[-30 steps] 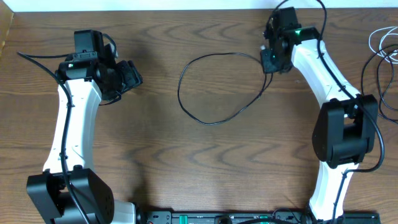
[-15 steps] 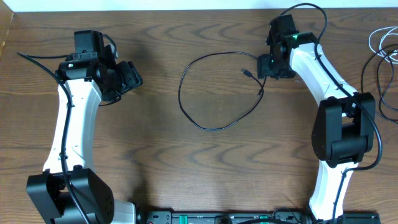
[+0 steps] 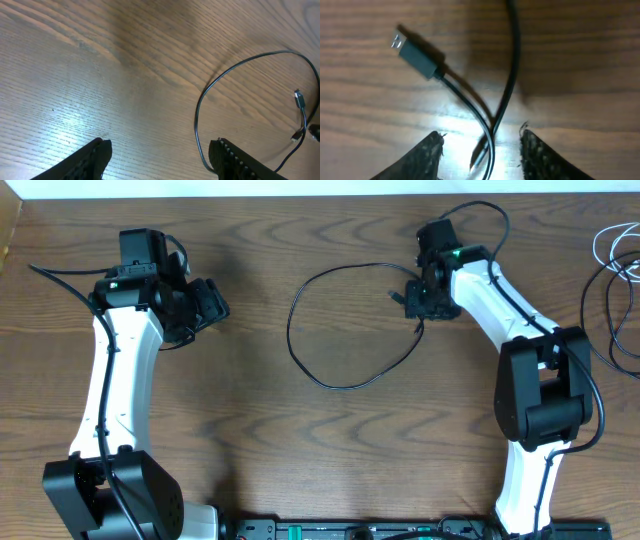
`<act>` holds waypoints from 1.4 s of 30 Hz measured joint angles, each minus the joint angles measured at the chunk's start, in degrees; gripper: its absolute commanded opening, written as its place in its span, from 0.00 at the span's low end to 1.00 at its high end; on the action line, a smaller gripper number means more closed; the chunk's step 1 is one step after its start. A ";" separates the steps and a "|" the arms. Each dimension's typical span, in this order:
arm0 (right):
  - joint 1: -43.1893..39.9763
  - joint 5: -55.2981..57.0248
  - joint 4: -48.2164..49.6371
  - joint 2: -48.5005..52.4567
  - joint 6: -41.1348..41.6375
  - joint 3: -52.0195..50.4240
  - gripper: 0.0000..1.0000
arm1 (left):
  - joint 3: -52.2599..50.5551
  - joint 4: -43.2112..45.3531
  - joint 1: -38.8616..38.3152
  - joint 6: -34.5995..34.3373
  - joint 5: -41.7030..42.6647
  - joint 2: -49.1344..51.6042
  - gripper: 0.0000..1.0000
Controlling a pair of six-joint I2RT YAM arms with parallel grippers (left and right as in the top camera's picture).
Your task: Untangle cables
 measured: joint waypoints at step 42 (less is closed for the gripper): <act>-6.95 -1.77 -6.78 -12.02 -2.47 -2.51 0.01 | 0.00 -0.04 0.00 0.00 0.00 0.00 0.68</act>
